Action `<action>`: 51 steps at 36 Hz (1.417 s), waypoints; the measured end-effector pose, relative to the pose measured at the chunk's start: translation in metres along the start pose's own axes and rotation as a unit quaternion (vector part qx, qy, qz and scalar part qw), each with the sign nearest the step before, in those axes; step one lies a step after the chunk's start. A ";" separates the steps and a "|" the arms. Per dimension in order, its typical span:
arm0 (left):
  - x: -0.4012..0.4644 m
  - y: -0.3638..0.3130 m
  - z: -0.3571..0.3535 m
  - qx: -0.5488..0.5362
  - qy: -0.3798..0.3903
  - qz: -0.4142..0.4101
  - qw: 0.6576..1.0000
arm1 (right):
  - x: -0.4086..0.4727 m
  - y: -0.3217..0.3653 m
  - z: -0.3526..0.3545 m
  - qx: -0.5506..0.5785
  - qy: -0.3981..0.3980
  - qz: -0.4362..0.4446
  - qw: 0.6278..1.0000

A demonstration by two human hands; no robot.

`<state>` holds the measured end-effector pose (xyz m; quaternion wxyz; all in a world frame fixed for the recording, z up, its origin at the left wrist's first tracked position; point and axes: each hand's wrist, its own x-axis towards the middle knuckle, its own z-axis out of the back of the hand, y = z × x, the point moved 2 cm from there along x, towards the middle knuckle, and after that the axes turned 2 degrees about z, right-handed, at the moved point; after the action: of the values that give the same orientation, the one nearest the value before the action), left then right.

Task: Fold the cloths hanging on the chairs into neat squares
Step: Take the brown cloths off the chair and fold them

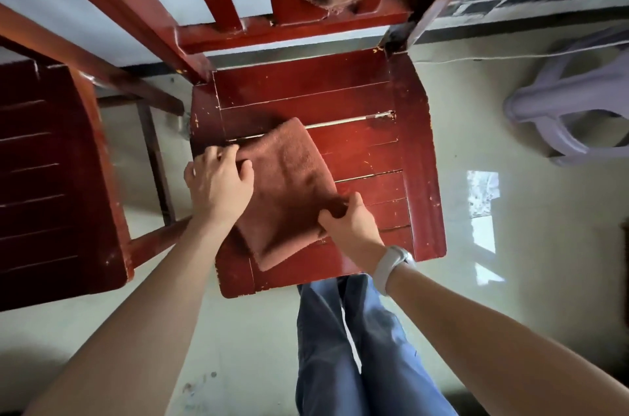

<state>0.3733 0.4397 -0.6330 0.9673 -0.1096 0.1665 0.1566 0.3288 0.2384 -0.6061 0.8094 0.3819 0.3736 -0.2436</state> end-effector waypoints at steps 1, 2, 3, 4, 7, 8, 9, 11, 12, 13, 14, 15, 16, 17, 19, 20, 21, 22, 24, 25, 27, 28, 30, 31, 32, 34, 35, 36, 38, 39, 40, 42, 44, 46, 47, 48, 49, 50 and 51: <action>-0.005 -0.001 0.001 -0.008 0.005 0.018 1.000 | 0.004 0.002 0.012 0.017 -0.032 0.017 0.999; -0.010 -0.003 0.001 -0.017 0.013 0.033 0.999 | 0.010 0.006 0.025 0.032 -0.067 0.040 0.996; -0.017 -0.007 0.001 -0.028 0.027 0.044 0.998 | 0.016 0.010 0.038 0.045 -0.100 0.065 0.992; -0.024 -0.010 -0.001 -0.048 0.044 0.052 0.997 | 0.022 0.013 0.051 0.058 -0.132 0.087 0.986; -0.041 -0.022 -0.011 -0.161 0.073 0.066 0.982 | 0.039 0.016 0.080 0.085 -0.187 0.133 0.969; -0.043 -0.026 -0.013 -0.193 0.074 0.069 0.976 | 0.043 0.014 0.084 0.083 -0.185 0.136 0.970; -0.043 -0.030 -0.015 -0.217 0.075 0.072 0.971 | 0.047 0.010 0.086 0.076 -0.178 0.126 0.973; -0.040 -0.040 -0.016 -0.251 0.077 0.080 0.962 | 0.050 0.000 0.084 0.057 -0.154 0.090 0.982; -0.037 -0.044 -0.016 -0.260 0.079 0.084 0.959 | 0.051 -0.005 0.081 0.047 -0.143 0.077 0.986; -0.034 -0.049 -0.015 -0.264 0.083 0.086 0.957 | 0.051 -0.009 0.078 0.040 -0.137 0.067 0.987; -0.030 -0.053 -0.015 -0.265 0.090 0.088 0.956 | 0.051 -0.011 0.075 0.040 -0.136 0.055 0.988; -0.027 -0.055 -0.017 -0.266 0.101 0.092 0.954 | 0.052 -0.013 0.071 0.051 -0.137 0.037 0.989; -0.024 -0.056 -0.019 -0.273 0.114 0.098 0.950 | 0.053 -0.013 0.068 0.071 -0.138 0.016 0.988; -0.020 -0.056 -0.021 -0.287 0.128 0.108 0.943 | 0.056 -0.014 0.065 0.097 -0.138 -0.006 0.986; -0.015 -0.057 -0.023 -0.324 0.144 0.130 0.926 | 0.060 -0.013 0.061 0.142 -0.137 -0.040 0.980; -0.013 -0.058 -0.022 -0.344 0.151 0.144 0.915 | 0.061 -0.013 0.060 0.163 -0.133 -0.051 0.976; -0.011 -0.058 -0.021 -0.365 0.158 0.157 0.904 | 0.062 -0.012 0.059 0.185 -0.128 -0.059 0.973; -0.010 -0.059 -0.019 -0.387 0.165 0.168 0.891 | 0.061 -0.011 0.060 0.201 -0.125 -0.060 0.970; -0.010 -0.060 -0.015 -0.437 0.182 0.183 0.862 | 0.059 -0.009 0.062 0.210 -0.126 -0.043 0.969; -0.010 -0.060 -0.014 -0.460 0.190 0.188 0.847 | 0.056 -0.008 0.062 0.203 -0.127 -0.027 0.970; -0.012 -0.061 -0.009 -0.484 0.201 0.198 0.828 | 0.050 -0.007 0.065 0.185 -0.134 0.001 0.974; -0.015 -0.063 -0.007 -0.488 0.202 0.204 0.824 | 0.046 -0.007 0.066 0.180 -0.140 0.009 0.974; -0.021 -0.067 0.001 -0.491 0.180 0.205 0.827 | 0.037 -0.007 0.070 0.188 -0.149 0.014 0.971; -0.026 -0.070 0.007 -0.483 0.164 0.196 0.837 | 0.031 -0.008 0.073 0.195 -0.149 0.013 0.969; -0.031 -0.073 0.013 -0.469 0.150 0.182 0.851 | 0.024 -0.008 0.076 0.199 -0.148 0.013 0.969; -0.042 -0.081 0.028 -0.423 0.128 0.149 0.885 | 0.008 -0.011 0.083 0.194 -0.154 0.015 0.969; -0.049 -0.085 0.036 -0.397 0.120 0.128 0.901 | -0.001 -0.013 0.087 0.189 -0.160 0.017 0.969; -0.056 -0.090 0.045 -0.377 0.113 0.104 0.913 | -0.011 -0.014 0.092 0.191 -0.166 0.021 0.967; -0.073 -0.102 0.062 -0.345 0.106 0.056 0.931 | -0.034 -0.016 0.104 0.203 -0.177 0.031 0.963; -0.082 -0.108 0.070 -0.329 0.104 0.036 0.938 | -0.046 -0.017 0.111 0.210 -0.184 0.037 0.960; -0.091 -0.115 0.078 -0.315 0.102 0.018 0.943 | -0.060 -0.019 0.119 0.216 -0.192 0.043 0.956; -0.109 -0.131 0.094 -0.294 0.102 -0.011 0.950 | -0.086 -0.025 0.137 0.221 -0.213 0.053 0.950; -0.126 -0.150 0.110 -0.288 0.106 -0.039 0.951 | -0.112 -0.033 0.156 0.226 -0.237 0.053 0.943; -0.142 -0.173 0.125 -0.282 0.107 -0.072 0.951 | -0.135 -0.044 0.178 0.235 -0.271 0.051 0.932; -0.150 -0.185 0.131 -0.275 0.107 -0.089 0.951 | -0.146 -0.050 0.189 0.239 -0.288 0.049 0.926; -0.158 -0.198 0.138 -0.267 0.108 -0.106 0.952 | -0.157 -0.057 0.200 0.243 -0.303 0.045 0.921; -0.166 -0.214 0.144 -0.260 0.110 -0.125 0.951 | -0.168 -0.065 0.212 0.247 -0.315 0.040 0.915; -0.174 -0.230 0.148 -0.255 0.111 -0.144 0.950 | -0.178 -0.073 0.224 0.251 -0.327 0.038 0.910; -0.180 -0.243 0.151 -0.249 0.111 -0.161 0.949 | -0.185 -0.080 0.234 0.252 -0.336 0.036 0.907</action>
<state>0.3379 0.2060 -0.3906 0.8972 -0.3888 0.2085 0.0217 0.2606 0.0242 -0.3940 0.7722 0.4816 -0.0081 -0.4144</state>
